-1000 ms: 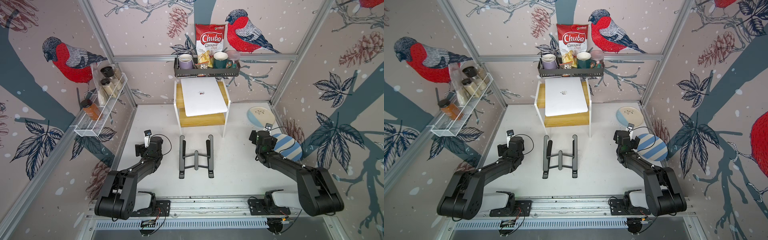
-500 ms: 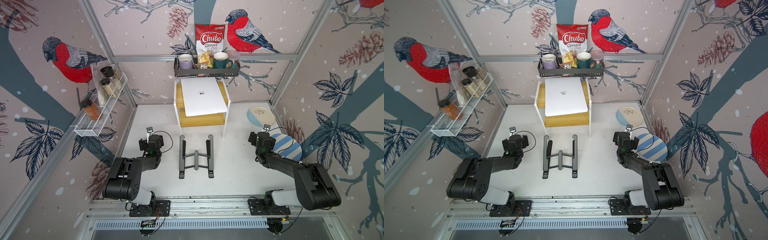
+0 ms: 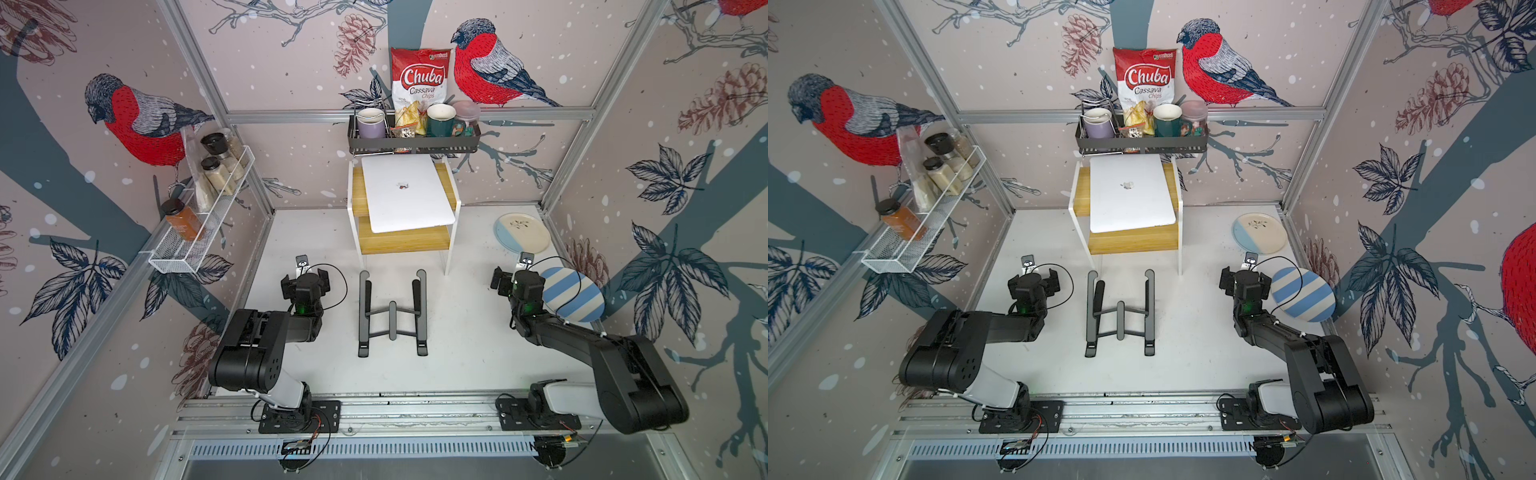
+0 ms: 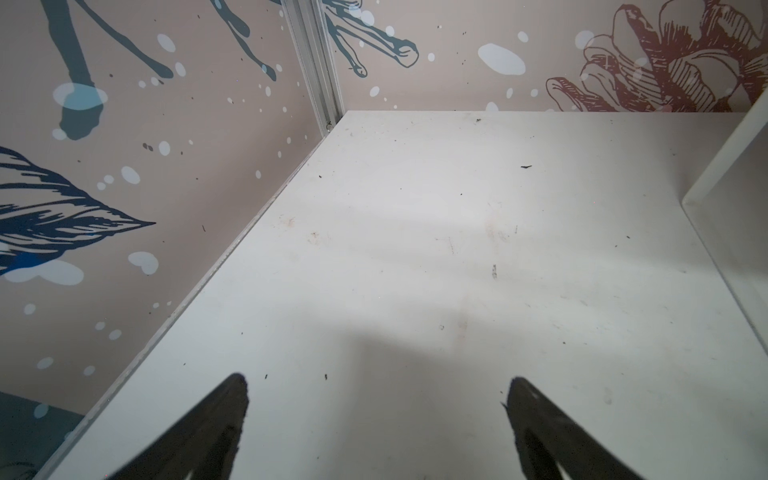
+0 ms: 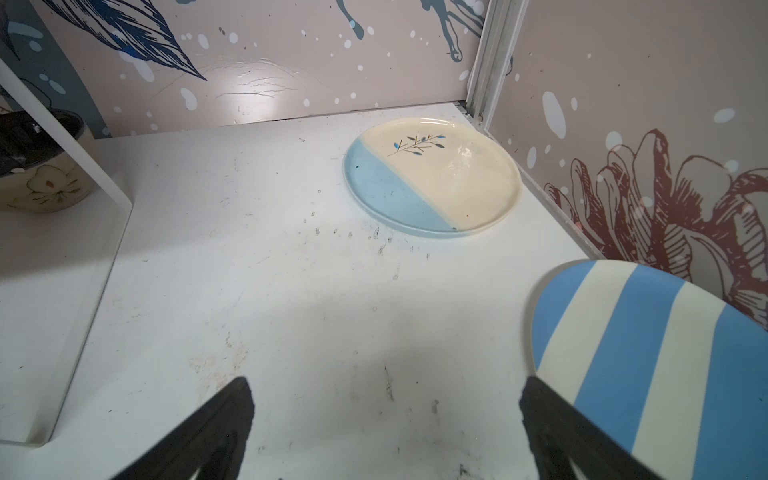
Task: Close the laptop lid and set it aside
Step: Reset both arms
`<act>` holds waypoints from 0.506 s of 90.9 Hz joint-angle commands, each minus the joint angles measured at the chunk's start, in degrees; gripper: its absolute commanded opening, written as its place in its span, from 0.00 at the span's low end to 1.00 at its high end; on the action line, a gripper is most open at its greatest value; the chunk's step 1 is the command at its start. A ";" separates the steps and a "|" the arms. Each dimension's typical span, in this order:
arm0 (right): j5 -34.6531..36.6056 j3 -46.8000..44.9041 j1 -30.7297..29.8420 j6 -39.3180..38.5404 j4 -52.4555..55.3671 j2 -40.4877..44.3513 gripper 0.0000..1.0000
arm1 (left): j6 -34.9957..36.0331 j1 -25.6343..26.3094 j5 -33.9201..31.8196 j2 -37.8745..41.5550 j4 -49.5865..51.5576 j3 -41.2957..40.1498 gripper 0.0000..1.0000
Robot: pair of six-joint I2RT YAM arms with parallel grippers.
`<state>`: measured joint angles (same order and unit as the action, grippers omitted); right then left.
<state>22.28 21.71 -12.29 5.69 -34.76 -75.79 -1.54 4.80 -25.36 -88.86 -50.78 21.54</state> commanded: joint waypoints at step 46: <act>-6.55 -1.93 5.79 -3.66 -15.30 -7.28 1.00 | 0.16 0.13 -0.61 -0.16 -2.30 -0.01 0.97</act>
<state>20.45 20.16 -8.75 1.52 -42.39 -78.63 -1.52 4.82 -25.58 -88.88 -51.18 21.54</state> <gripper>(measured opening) 0.999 0.965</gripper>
